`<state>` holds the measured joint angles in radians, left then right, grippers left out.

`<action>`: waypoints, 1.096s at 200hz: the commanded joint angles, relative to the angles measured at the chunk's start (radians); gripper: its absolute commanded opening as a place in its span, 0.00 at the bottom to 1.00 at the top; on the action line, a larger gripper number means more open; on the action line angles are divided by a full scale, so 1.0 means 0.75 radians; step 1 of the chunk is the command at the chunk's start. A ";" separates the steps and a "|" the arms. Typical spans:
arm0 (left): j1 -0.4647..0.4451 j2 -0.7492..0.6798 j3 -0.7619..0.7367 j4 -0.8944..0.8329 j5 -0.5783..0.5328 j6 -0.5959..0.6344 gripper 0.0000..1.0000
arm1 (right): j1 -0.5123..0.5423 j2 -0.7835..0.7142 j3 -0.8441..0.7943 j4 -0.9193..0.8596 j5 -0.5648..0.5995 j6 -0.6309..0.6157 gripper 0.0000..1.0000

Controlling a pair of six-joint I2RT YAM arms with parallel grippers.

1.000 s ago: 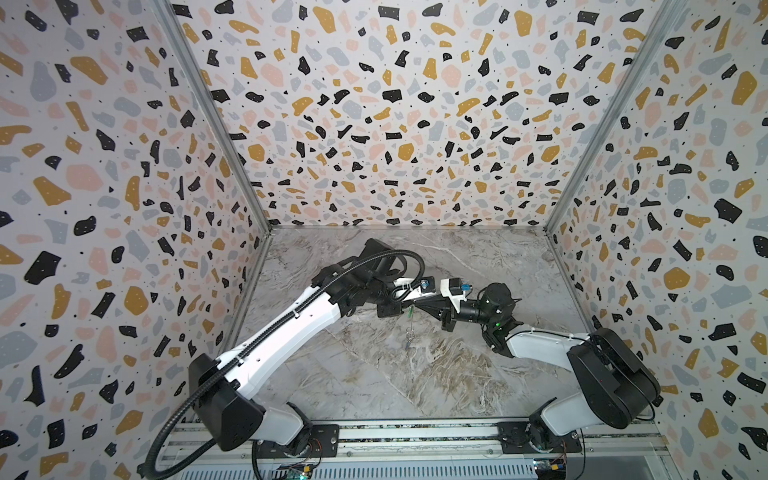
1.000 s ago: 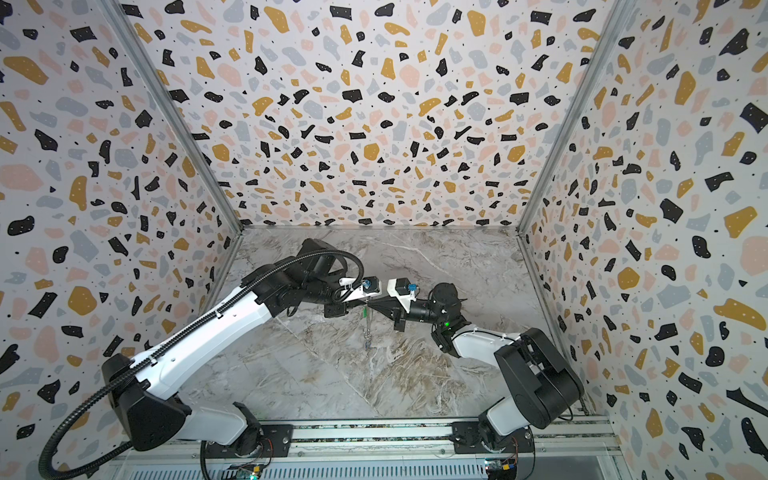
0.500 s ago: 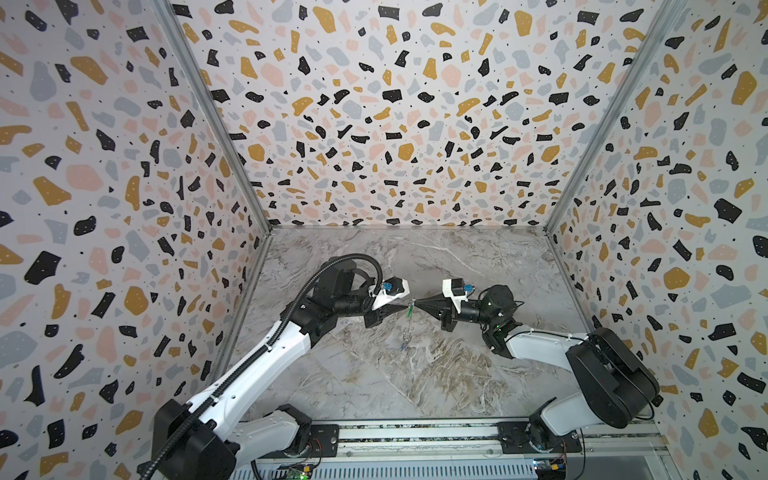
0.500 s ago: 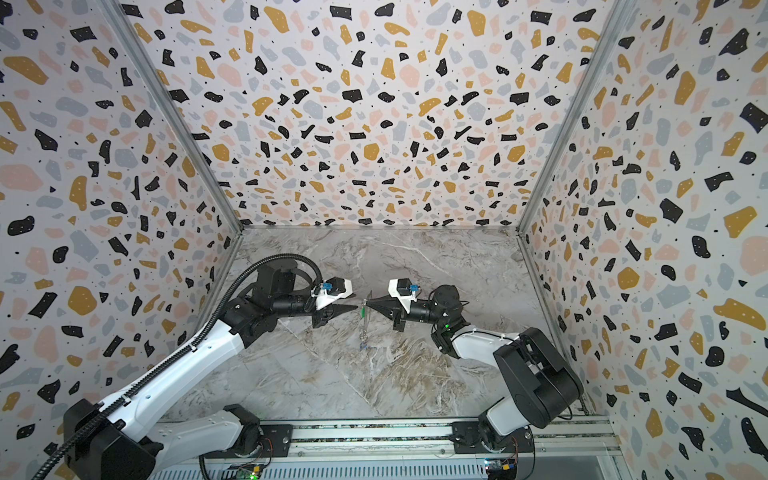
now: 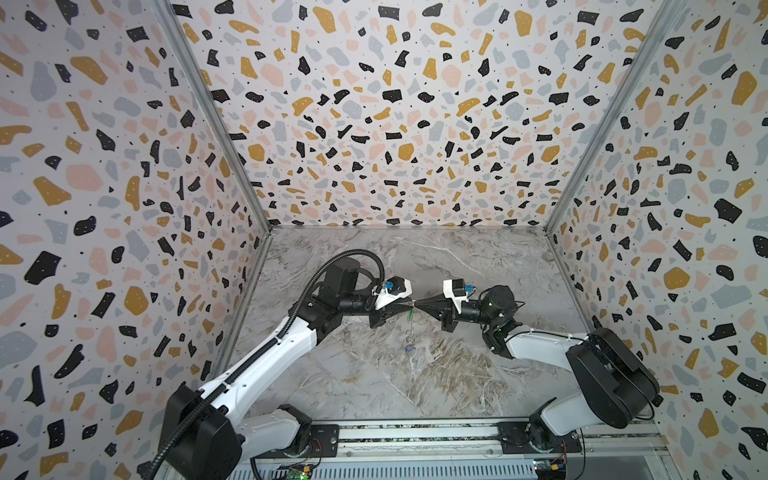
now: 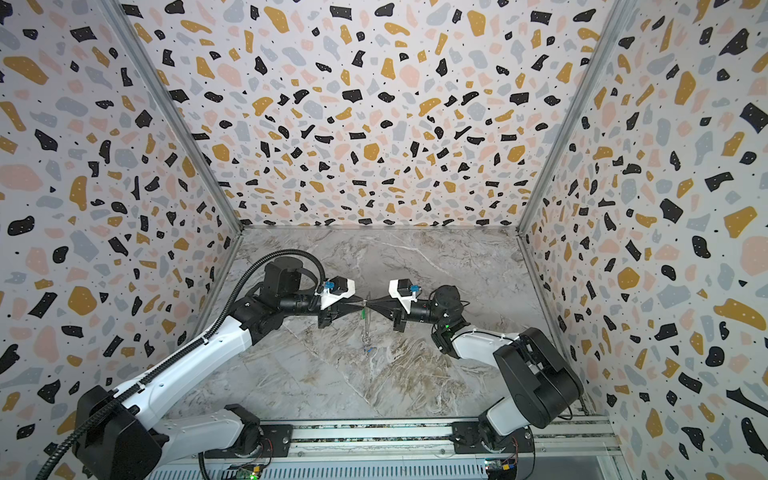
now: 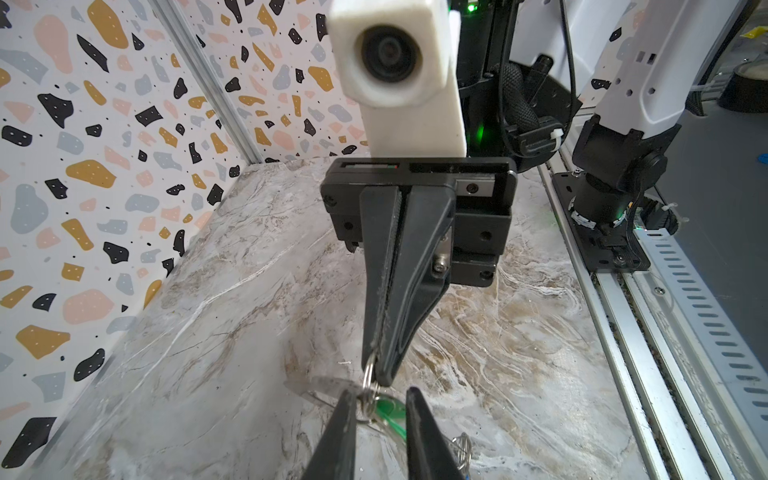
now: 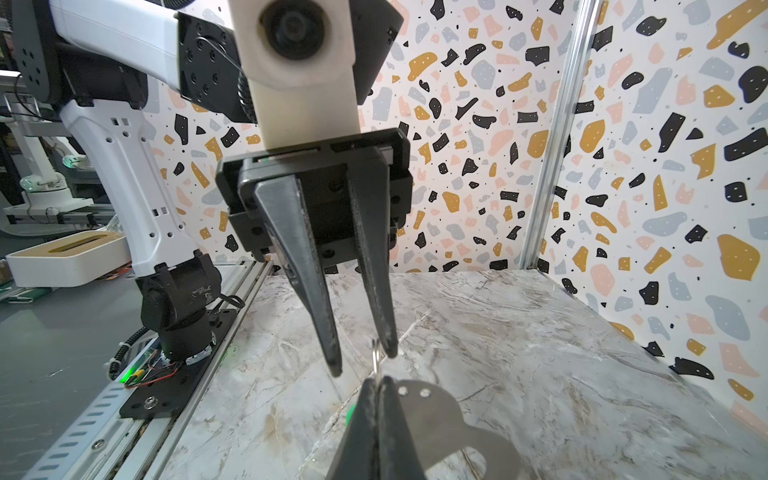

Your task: Remove the keys from the keyring

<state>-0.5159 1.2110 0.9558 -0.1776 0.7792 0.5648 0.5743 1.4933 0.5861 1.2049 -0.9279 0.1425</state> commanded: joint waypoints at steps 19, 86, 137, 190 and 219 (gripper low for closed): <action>0.008 0.016 0.012 0.052 0.055 0.003 0.14 | 0.006 -0.007 0.016 0.066 -0.025 0.033 0.00; 0.009 0.038 0.076 -0.029 0.084 0.038 0.00 | -0.011 -0.047 0.004 -0.077 0.002 -0.052 0.20; 0.005 0.081 0.219 -0.285 -0.044 0.131 0.00 | -0.054 -0.242 0.035 -0.594 0.187 -0.429 0.32; -0.057 0.186 0.427 -0.597 -0.238 0.304 0.00 | -0.040 -0.298 0.058 -0.710 0.196 -0.499 0.28; -0.114 0.232 0.521 -0.677 -0.334 0.328 0.00 | 0.004 -0.284 0.101 -0.772 0.187 -0.509 0.28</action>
<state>-0.5678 1.3682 1.2743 -0.5980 0.6056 0.7609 0.5491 1.2892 0.5983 0.6899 -0.7837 -0.2119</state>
